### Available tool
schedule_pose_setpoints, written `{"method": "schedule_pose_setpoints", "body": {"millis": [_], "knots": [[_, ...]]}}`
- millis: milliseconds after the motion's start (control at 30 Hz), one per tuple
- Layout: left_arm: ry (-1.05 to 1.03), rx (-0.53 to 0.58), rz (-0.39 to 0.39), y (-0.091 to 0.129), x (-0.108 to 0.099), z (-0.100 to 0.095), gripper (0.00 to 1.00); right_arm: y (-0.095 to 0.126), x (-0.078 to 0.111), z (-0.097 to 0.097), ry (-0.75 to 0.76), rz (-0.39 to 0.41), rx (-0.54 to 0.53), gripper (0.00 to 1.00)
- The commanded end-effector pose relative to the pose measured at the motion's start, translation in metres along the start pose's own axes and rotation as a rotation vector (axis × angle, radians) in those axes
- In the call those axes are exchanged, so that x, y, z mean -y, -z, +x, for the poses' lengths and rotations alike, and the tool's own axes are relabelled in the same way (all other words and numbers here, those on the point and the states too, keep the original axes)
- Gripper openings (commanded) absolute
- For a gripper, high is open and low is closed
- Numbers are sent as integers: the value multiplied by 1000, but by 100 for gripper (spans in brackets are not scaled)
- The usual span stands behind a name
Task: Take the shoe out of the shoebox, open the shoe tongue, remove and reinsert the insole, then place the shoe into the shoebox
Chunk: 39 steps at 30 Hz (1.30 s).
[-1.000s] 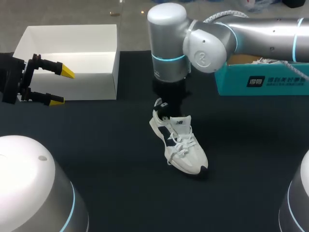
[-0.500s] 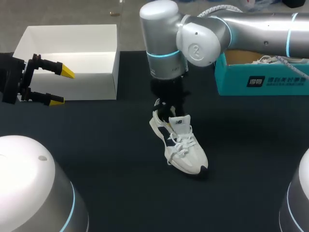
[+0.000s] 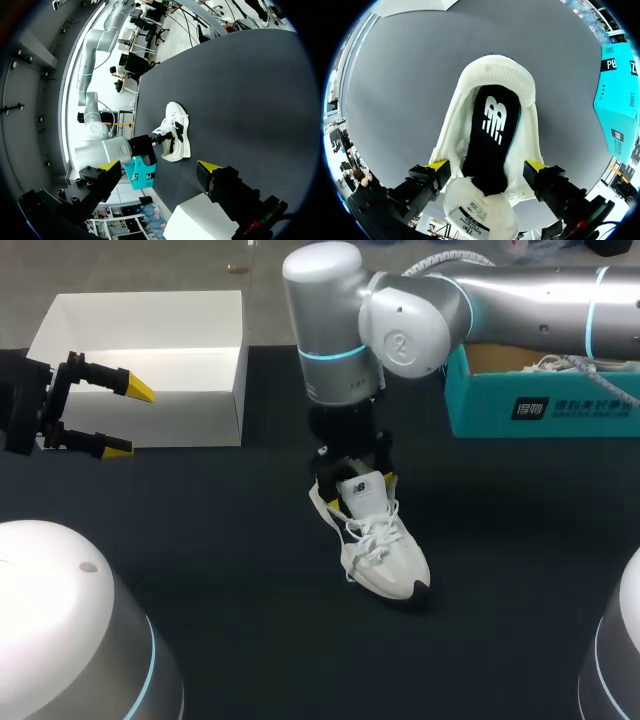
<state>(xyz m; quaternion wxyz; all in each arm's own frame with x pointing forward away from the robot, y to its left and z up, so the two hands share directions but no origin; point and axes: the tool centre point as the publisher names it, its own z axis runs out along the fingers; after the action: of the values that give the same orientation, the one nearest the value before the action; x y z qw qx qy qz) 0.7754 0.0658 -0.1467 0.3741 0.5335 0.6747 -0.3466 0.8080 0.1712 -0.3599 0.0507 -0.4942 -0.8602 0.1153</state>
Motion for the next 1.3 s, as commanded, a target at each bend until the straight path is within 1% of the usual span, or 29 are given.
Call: {"method": "schedule_pose_setpoints", "body": {"millis": [33,267,500,867,1033,1133,1300], "knots": [[1,-5,0,0,0,0,100,2,1,0,-7,-8,4,100],[1,-5,0,0,0,0,100,17,12,1,-25,-40,29,100],[1,-5,0,0,0,0,100,22,20,-3,-42,-50,38,100],[1,-5,0,0,0,0,100,40,34,-10,-93,-107,61,100],[1,-5,0,0,0,0,100,48,49,-16,-115,-132,64,100],[1,-5,0,0,0,0,100,53,62,-16,-131,-147,68,100],[1,-5,0,0,0,0,100,51,85,-10,-147,-167,36,100]]}}
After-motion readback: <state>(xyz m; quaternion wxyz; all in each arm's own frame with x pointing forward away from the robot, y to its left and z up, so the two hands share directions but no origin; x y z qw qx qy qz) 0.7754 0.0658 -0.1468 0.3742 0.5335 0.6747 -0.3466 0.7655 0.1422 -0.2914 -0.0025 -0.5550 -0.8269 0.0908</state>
